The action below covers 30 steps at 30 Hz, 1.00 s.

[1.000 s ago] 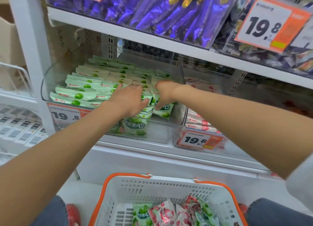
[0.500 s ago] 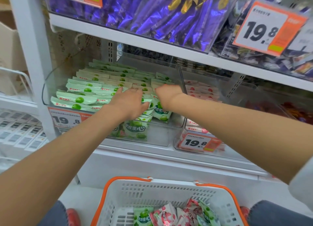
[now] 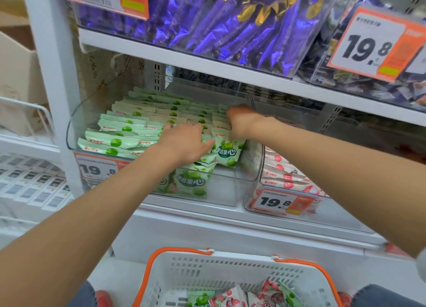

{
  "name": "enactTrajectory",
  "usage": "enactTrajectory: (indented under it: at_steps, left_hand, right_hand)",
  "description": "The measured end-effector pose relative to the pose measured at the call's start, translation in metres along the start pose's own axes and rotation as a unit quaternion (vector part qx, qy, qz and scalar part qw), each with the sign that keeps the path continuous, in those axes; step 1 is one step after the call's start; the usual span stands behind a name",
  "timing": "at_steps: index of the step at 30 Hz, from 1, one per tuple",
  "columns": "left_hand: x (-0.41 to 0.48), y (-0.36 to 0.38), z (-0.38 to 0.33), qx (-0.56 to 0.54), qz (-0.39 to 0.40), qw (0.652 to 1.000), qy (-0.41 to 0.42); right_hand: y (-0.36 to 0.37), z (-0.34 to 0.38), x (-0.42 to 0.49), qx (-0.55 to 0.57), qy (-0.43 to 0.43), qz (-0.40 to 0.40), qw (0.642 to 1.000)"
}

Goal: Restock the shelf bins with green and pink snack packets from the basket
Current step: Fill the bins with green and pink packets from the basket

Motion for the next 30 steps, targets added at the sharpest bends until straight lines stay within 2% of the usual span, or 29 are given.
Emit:
enactTrajectory:
  at_steps: [3, 6, 8, 12, 14, 23, 30]
  left_hand:
    - [0.005, -0.006, -0.002, -0.004, -0.052, 0.999, -0.013]
    - [0.015, -0.010, -0.003, -0.039, -0.087, 0.995, -0.010]
    - [0.023, -0.010, -0.003, -0.077, -0.073, 0.994, -0.007]
    - [0.038, -0.007, 0.004, -0.125, -0.020, 0.992, 0.019]
    - [0.043, -0.005, 0.010, -0.134, -0.015, 0.990, 0.035]
    - [0.052, 0.005, 0.021, -0.142, -0.083, 0.986, 0.039]
    - [0.049, 0.004, 0.019, -0.155, -0.097, 0.982, 0.034]
  right_hand:
    - [0.000, -0.004, 0.003, 0.026, -0.013, -0.002, 1.000]
    - [0.000, -0.009, 0.016, 0.023, -0.027, 0.044, 0.998]
    - [-0.002, -0.011, 0.021, 0.023, -0.030, 0.058, 0.998]
    - [-0.006, -0.015, 0.022, 0.075, -0.053, 0.024, 0.995]
    - [-0.001, -0.017, 0.021, 0.058, -0.061, 0.049, 0.995]
    - [0.010, -0.009, 0.024, -0.006, -0.071, 0.054, 0.996]
    - [0.014, -0.007, 0.024, -0.026, -0.065, 0.047, 0.996]
Point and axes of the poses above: each hand's wrist, its own x-axis towards the middle knuckle, its own y-axis out of the palm, z = x × y, the point moved 2 cm from there along x, towards the middle knuckle, and after that the axes turned 1 degree about -z, right-handed, at the moved point
